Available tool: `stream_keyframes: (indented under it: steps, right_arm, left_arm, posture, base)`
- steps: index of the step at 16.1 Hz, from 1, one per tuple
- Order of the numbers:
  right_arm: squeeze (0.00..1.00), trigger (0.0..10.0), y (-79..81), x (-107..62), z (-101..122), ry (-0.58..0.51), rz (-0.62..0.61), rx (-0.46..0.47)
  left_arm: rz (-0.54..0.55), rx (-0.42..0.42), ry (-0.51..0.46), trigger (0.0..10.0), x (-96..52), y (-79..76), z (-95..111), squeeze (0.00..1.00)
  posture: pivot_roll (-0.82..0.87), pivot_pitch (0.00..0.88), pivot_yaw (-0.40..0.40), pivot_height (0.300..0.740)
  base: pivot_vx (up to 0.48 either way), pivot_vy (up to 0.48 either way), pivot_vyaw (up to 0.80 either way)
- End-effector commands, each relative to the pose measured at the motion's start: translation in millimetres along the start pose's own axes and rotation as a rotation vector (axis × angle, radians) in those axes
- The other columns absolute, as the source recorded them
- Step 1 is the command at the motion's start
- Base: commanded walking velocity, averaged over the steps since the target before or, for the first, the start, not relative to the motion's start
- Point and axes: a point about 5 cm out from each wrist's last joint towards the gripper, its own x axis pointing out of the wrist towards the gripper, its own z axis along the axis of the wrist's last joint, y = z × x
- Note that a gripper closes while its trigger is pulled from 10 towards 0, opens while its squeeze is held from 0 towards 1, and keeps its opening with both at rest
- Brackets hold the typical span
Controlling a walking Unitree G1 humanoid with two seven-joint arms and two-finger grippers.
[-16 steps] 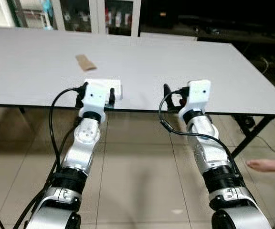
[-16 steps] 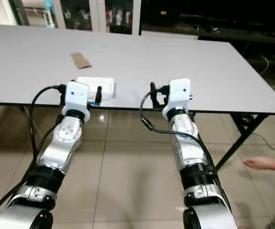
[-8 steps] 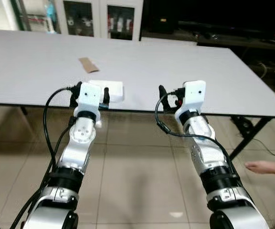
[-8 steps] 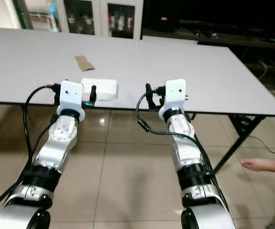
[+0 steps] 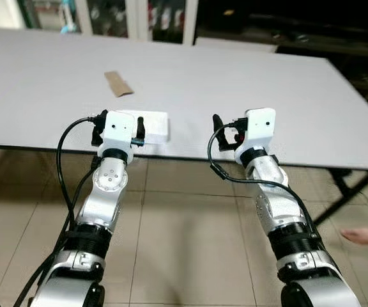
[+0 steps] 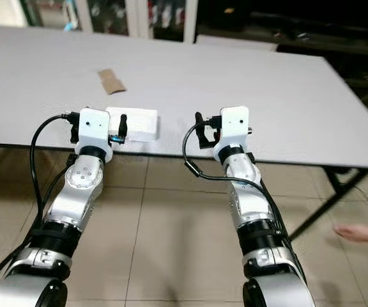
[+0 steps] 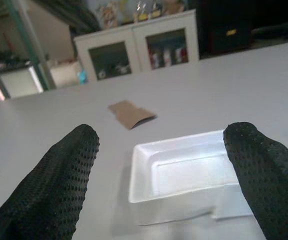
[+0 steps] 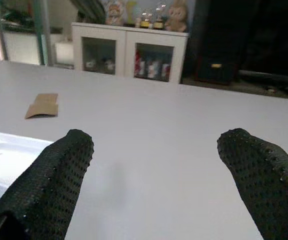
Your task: Picking trash to rubbish bin
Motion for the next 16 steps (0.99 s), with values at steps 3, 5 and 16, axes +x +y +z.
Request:
stream_keyframes:
  steps: [3, 5, 16]
  right_arm:
    - [0.00, 10.0, -11.1, -1.7, 0.0, 0.008, -0.027, -0.008]
    - [0.00, 10.0, -11.6, -1.5, 0.0, 0.009, -0.026, -0.011]
    - [0.00, 10.0, -10.3, -1.7, -0.5, 0.013, -0.017, -0.007]
  left_arm:
    - [-0.005, -0.009, -0.020, 10.0, 2.4, -4.8, 7.4, 0.00]
    - [-0.003, -0.011, -0.019, 10.0, 2.5, -4.9, 7.5, 0.00]
    - [-0.008, -0.012, -0.017, 10.0, 2.4, -5.2, 7.2, 0.00]
  posture:
    - [0.01, 0.000, -0.085, 0.740]
    - [0.01, 0.000, -0.085, 0.740]
    - [0.01, 0.000, -0.085, 0.740]
  base:
    - [0.480, 0.000, 0.00]
    - [0.480, 0.000, 0.00]
    - [0.392, 0.000, 0.00]
